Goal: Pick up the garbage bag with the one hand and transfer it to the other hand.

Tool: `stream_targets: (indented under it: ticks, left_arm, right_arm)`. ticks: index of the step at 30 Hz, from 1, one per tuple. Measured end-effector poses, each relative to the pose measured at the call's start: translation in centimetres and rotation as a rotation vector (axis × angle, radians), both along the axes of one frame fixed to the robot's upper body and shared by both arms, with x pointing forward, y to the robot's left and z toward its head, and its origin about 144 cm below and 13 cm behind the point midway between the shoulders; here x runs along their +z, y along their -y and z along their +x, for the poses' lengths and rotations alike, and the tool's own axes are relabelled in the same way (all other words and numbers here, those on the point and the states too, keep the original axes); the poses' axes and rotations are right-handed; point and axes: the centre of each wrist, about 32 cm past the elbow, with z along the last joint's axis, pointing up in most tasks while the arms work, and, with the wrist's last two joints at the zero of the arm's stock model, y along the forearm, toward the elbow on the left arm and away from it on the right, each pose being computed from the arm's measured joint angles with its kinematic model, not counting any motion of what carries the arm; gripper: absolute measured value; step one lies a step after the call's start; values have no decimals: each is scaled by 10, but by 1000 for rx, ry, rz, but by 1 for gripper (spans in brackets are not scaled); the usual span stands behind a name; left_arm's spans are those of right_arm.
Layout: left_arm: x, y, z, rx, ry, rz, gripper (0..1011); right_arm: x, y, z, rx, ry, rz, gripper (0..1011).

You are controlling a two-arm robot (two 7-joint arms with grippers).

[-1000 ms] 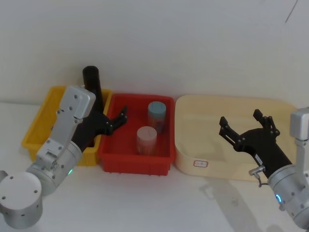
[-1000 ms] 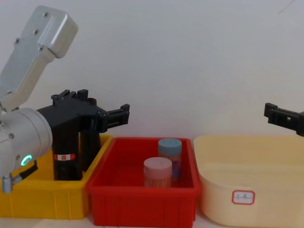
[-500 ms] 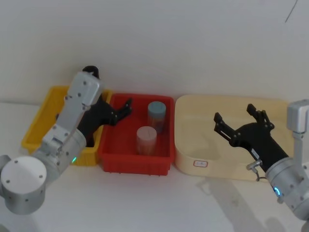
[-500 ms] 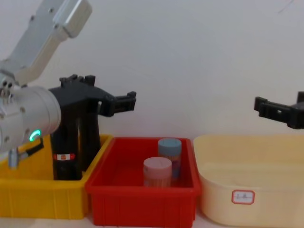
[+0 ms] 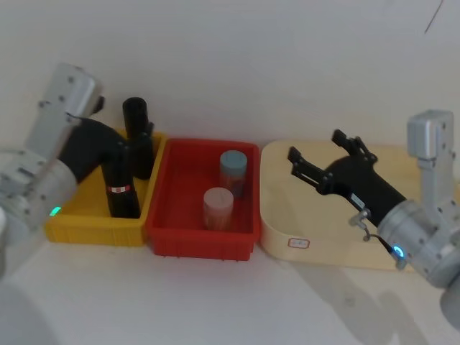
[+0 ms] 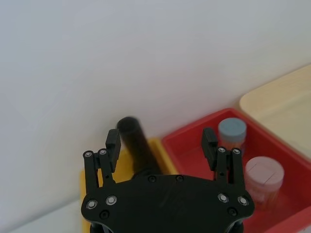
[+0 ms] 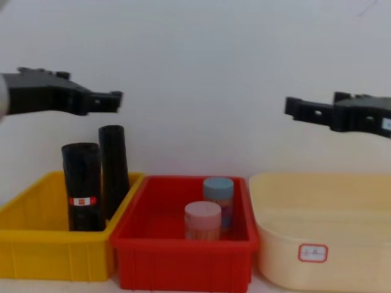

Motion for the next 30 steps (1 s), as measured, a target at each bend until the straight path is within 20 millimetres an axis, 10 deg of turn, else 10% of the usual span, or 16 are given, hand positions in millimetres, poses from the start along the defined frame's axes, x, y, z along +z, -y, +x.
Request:
stream_targets:
  ticks: [13, 30]
  left_arm:
    - [12, -62, -9, 16, -80, -76, 1001]
    - [-14, -83, 16, -106, -104, -126, 1001]
  right_arm:
    - [28, -27, 43, 174, -39, 0, 1000]
    - [39, -56, 78, 263, -137, -3, 1000]
